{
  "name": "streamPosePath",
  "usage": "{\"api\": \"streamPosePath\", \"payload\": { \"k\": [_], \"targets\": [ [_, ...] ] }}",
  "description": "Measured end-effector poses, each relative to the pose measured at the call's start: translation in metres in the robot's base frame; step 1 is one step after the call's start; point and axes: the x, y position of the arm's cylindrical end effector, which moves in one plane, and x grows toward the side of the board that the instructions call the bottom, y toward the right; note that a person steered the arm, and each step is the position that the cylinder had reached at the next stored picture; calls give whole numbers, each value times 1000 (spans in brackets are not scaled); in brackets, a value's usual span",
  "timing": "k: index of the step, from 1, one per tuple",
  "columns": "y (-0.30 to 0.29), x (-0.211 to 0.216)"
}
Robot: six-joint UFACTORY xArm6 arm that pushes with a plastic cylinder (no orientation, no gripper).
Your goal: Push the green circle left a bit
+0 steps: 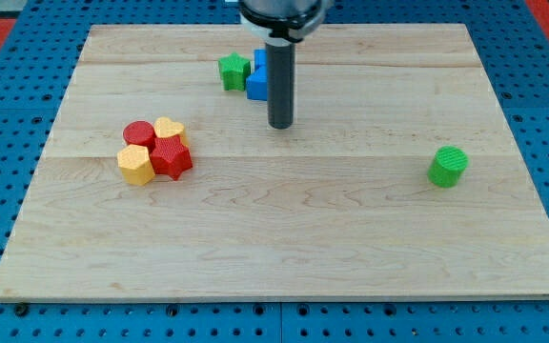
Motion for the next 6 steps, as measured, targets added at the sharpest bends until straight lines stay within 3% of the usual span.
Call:
{"api": "streamPosePath", "payload": {
  "k": [1,3,4,5,6],
  "targets": [
    [62,27],
    [239,16],
    [311,53],
    [300,97],
    [241,89]
  ]
}}
